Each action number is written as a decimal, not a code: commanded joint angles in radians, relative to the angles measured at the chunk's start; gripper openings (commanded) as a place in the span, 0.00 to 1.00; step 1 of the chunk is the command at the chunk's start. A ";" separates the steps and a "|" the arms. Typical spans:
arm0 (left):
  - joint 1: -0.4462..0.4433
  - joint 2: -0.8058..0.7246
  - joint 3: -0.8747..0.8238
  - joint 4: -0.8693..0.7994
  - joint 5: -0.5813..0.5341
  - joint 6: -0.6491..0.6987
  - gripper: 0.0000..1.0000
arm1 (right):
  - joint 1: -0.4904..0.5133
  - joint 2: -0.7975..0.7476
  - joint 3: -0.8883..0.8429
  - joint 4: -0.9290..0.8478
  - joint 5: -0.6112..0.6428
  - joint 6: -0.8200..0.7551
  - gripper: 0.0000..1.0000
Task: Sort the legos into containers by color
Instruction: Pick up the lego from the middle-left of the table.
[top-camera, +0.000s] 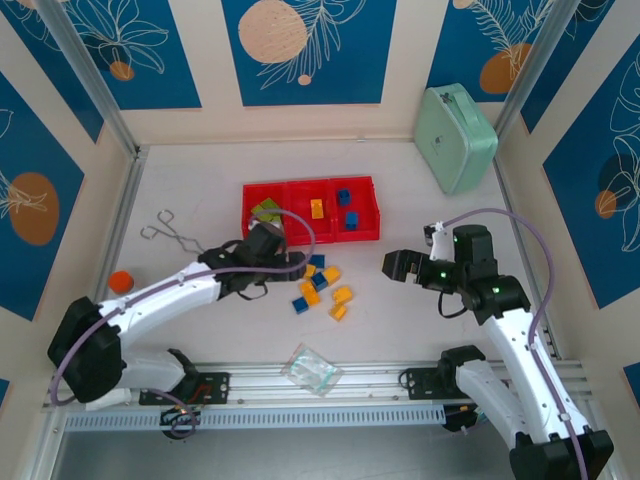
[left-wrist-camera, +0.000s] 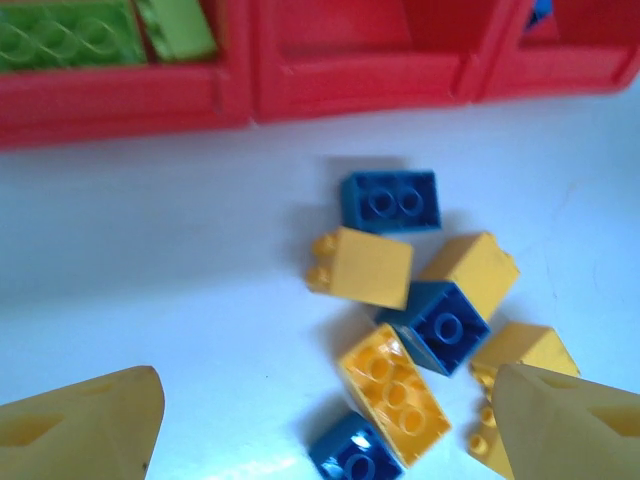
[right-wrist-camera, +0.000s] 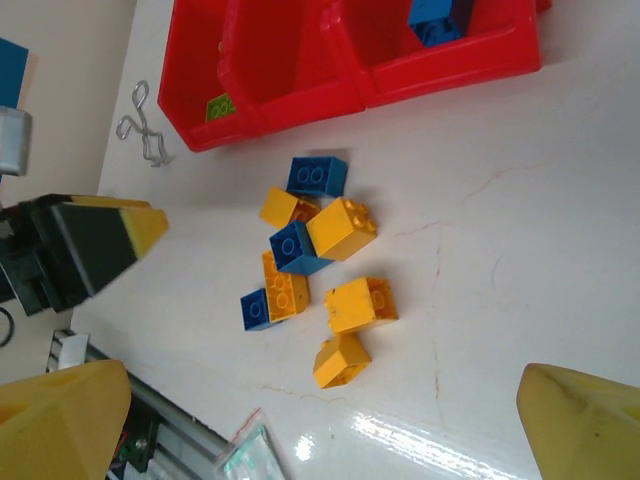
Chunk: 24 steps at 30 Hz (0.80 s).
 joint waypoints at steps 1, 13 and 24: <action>-0.085 0.100 0.083 -0.054 -0.058 -0.091 0.83 | -0.001 0.018 -0.008 -0.011 -0.061 -0.011 1.00; -0.213 0.227 0.102 -0.230 -0.133 -0.254 0.73 | 0.010 -0.060 -0.099 0.027 -0.049 0.061 1.00; -0.210 0.228 0.034 -0.128 -0.010 0.001 0.77 | 0.008 -0.034 -0.076 0.007 -0.019 0.045 1.00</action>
